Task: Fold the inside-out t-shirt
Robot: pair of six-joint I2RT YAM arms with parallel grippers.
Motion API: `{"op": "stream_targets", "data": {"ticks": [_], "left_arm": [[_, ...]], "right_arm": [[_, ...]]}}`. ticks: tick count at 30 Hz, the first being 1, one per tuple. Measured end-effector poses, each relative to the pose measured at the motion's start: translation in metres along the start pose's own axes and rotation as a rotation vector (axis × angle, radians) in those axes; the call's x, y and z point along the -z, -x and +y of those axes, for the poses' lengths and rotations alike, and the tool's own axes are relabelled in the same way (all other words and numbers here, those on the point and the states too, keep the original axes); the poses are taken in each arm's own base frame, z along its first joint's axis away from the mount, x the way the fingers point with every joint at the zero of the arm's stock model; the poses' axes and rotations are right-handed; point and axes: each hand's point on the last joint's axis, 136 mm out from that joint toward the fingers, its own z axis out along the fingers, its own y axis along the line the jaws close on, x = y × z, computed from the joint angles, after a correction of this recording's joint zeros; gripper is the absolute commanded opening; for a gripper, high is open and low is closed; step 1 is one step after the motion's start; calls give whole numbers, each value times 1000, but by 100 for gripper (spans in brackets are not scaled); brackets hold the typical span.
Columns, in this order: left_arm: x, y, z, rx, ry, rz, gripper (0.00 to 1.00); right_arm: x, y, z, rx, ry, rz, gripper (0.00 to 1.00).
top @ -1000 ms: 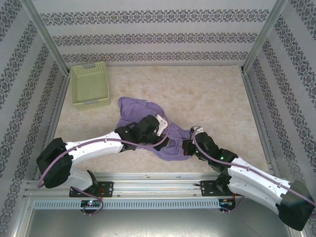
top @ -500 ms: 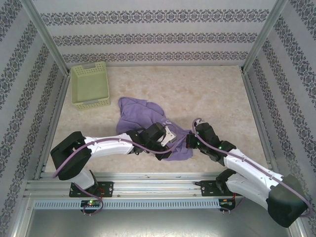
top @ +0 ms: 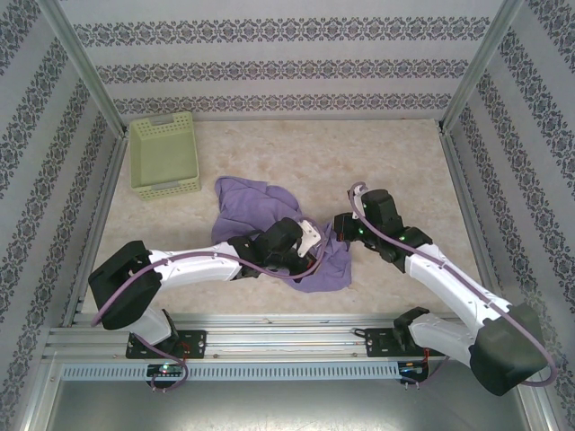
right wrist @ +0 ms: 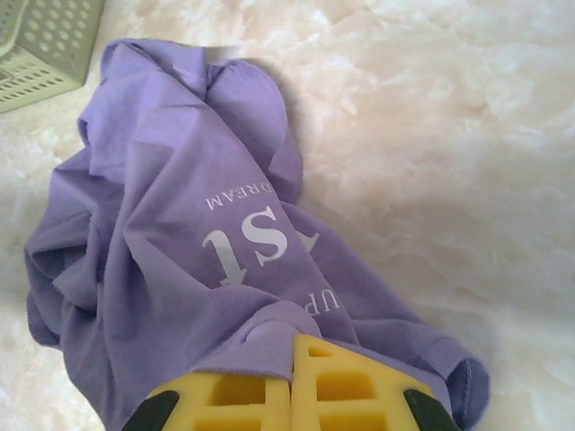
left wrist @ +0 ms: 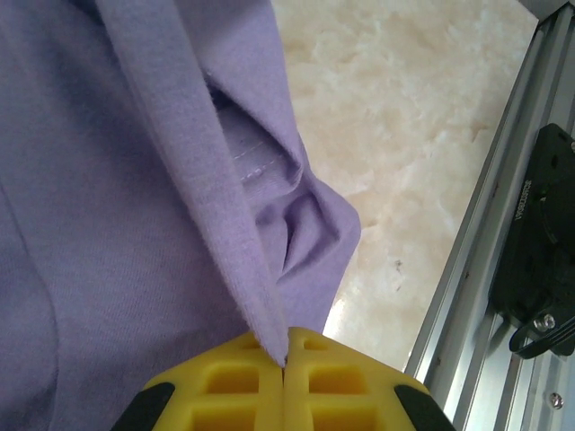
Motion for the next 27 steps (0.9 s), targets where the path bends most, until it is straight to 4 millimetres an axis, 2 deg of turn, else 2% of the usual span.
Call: {"op": "stream_targets", "data": {"ticks": [5,7,9,10,14,17,20,24,27], "left_arm": [[-6,-1,0,12,-8,3,1],[-11,-7,2,20,-10,24,2],[-14,-17,4,32,-8,48,3],[-13,-23,5,36,-6,57,4],[-6,-47,6,48,0,104,10],[-3,-54,5,53,0,130,10],[-2,-52,6,67,4,132,9],[0,-44,12,114,6,113,9],[2,-40,16,141,5,105,9]], "right_arm": [[5,-2,1,-5,10,-11,0],[11,-12,-5,-23,-2,-16,0],[17,-30,-18,-52,-35,-8,1],[18,-40,-24,-64,-51,3,6],[19,-86,-55,-146,-157,72,33],[25,-98,-64,-168,-206,83,48],[36,-95,-53,-142,-200,42,56],[46,-96,-24,-82,-149,12,57],[44,-107,-12,-66,-139,30,57]]}}
